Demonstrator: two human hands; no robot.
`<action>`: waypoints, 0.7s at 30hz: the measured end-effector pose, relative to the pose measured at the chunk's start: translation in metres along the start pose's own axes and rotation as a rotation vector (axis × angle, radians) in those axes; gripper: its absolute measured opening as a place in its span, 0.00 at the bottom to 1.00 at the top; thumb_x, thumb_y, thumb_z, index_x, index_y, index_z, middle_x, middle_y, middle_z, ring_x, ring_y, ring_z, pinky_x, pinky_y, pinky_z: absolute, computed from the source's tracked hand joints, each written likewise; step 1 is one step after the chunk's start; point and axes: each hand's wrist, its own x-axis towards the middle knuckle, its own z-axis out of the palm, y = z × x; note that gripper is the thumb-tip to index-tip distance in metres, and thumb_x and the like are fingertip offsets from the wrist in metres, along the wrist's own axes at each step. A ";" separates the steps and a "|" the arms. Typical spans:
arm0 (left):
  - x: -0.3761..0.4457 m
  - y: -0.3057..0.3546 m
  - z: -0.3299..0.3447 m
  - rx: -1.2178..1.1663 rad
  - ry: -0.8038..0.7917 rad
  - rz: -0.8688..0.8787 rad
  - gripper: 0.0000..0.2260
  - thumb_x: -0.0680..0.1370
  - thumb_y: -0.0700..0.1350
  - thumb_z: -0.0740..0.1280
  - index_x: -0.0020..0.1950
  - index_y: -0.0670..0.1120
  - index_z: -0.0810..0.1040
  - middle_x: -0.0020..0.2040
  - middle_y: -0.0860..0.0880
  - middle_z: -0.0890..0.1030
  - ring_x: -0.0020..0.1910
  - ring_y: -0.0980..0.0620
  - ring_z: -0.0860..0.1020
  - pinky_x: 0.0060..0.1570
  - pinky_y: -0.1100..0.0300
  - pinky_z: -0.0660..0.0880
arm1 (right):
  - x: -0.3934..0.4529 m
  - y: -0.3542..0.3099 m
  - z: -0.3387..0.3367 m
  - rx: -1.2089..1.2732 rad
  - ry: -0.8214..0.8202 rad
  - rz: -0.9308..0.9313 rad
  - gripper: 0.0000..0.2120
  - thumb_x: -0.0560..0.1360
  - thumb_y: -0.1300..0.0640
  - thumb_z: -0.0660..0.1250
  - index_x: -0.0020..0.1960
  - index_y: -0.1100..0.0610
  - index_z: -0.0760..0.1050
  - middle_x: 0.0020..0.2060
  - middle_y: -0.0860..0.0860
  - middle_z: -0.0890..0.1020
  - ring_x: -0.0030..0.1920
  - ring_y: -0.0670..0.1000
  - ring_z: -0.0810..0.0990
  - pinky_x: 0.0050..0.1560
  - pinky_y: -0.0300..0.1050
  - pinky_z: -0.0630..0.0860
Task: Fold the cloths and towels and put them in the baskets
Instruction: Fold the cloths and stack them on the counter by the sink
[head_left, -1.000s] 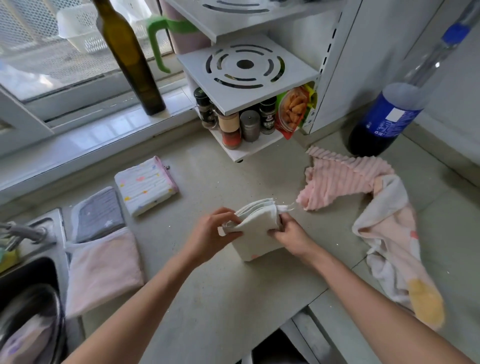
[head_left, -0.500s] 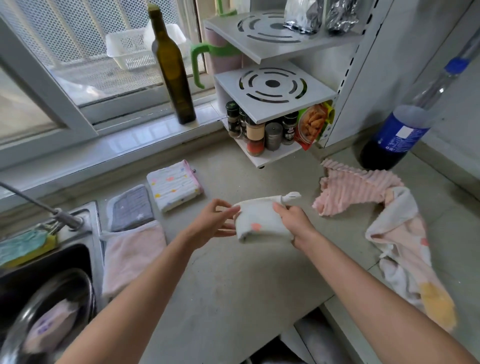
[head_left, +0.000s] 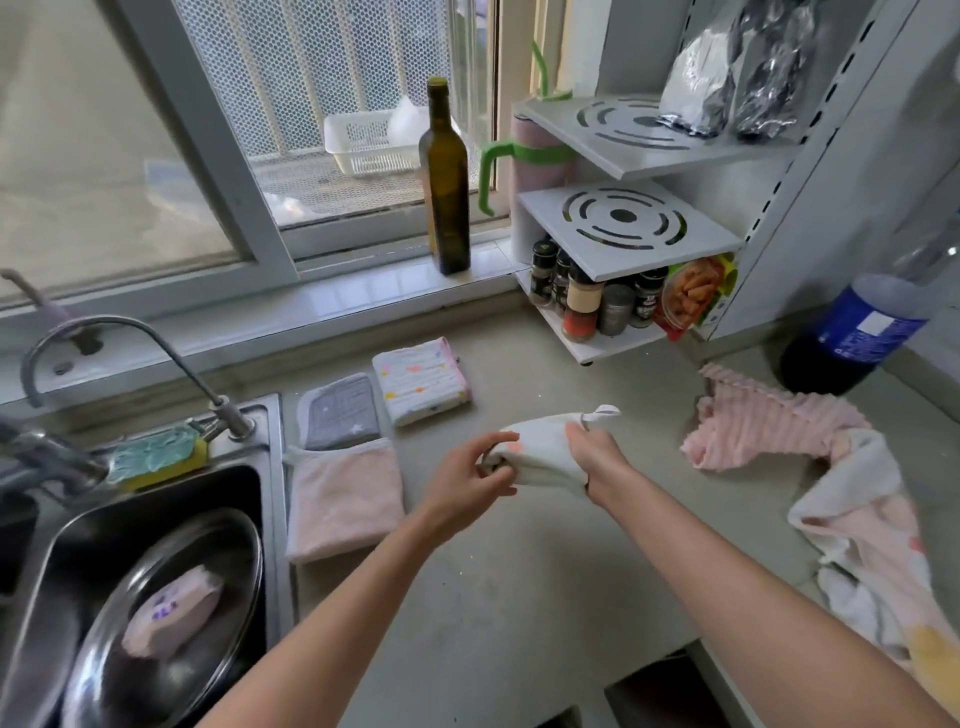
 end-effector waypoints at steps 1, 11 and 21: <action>-0.002 -0.002 -0.005 0.020 -0.001 0.020 0.17 0.67 0.44 0.66 0.54 0.56 0.78 0.51 0.41 0.80 0.41 0.52 0.78 0.49 0.49 0.81 | -0.001 -0.001 0.003 -0.001 -0.008 -0.002 0.15 0.80 0.56 0.53 0.61 0.62 0.71 0.48 0.56 0.76 0.45 0.56 0.76 0.34 0.41 0.69; -0.010 -0.007 -0.036 0.309 0.124 0.172 0.16 0.75 0.32 0.63 0.60 0.42 0.80 0.45 0.48 0.82 0.37 0.56 0.78 0.38 0.73 0.72 | -0.014 -0.013 0.026 0.012 -0.089 -0.029 0.14 0.80 0.56 0.57 0.61 0.63 0.71 0.50 0.57 0.77 0.47 0.55 0.77 0.36 0.43 0.71; -0.006 -0.005 -0.063 0.019 -0.157 -0.152 0.16 0.80 0.44 0.62 0.68 0.52 0.71 0.67 0.49 0.75 0.66 0.50 0.73 0.68 0.55 0.68 | -0.033 -0.037 0.034 -0.595 0.074 -0.529 0.11 0.80 0.53 0.58 0.52 0.61 0.72 0.43 0.58 0.79 0.37 0.56 0.77 0.36 0.45 0.68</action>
